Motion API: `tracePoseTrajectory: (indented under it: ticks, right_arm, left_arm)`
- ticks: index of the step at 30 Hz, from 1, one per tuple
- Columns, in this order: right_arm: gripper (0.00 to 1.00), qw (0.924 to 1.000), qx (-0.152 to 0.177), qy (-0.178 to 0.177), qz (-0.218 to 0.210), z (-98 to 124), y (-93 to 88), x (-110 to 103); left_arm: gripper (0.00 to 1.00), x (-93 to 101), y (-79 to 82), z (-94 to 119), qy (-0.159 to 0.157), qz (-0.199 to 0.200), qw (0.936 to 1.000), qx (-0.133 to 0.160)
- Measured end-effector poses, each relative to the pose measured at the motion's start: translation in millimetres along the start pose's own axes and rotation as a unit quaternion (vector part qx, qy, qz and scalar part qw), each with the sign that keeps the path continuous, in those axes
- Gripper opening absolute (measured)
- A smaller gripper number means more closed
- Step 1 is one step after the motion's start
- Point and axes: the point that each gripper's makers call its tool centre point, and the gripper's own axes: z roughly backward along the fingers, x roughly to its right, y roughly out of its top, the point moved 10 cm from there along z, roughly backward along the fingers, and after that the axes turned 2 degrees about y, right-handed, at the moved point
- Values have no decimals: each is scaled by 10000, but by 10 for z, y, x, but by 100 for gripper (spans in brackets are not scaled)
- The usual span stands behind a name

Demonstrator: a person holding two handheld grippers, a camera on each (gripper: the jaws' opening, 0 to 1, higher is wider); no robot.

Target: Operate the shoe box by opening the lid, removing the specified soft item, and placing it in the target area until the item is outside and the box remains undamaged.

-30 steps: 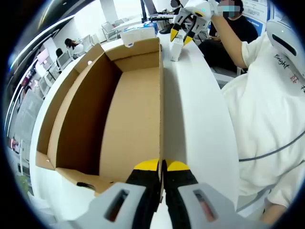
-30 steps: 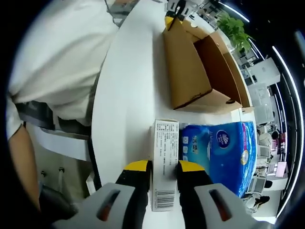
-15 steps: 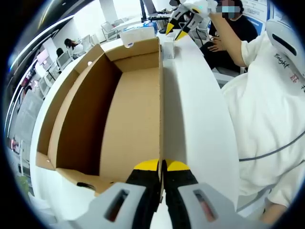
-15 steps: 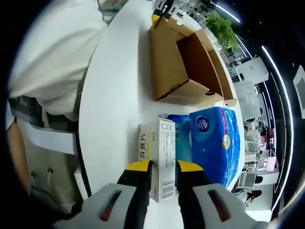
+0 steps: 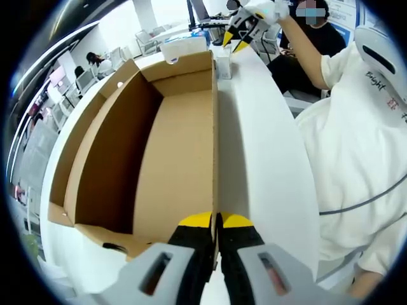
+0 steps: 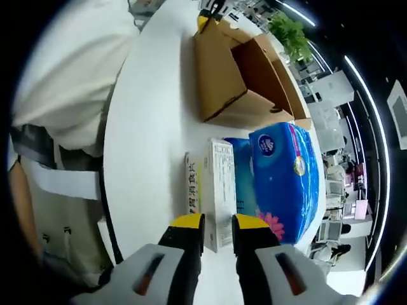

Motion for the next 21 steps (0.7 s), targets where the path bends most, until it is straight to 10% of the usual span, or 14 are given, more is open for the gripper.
tracePoseTrajectory:
  ticks: [21]
  right_arm:
    - [17,9994,119,-292,-122,-75,-110,33]
  left_arm:
    - [2,-5,15,-4,-18,-4,10000,-29]
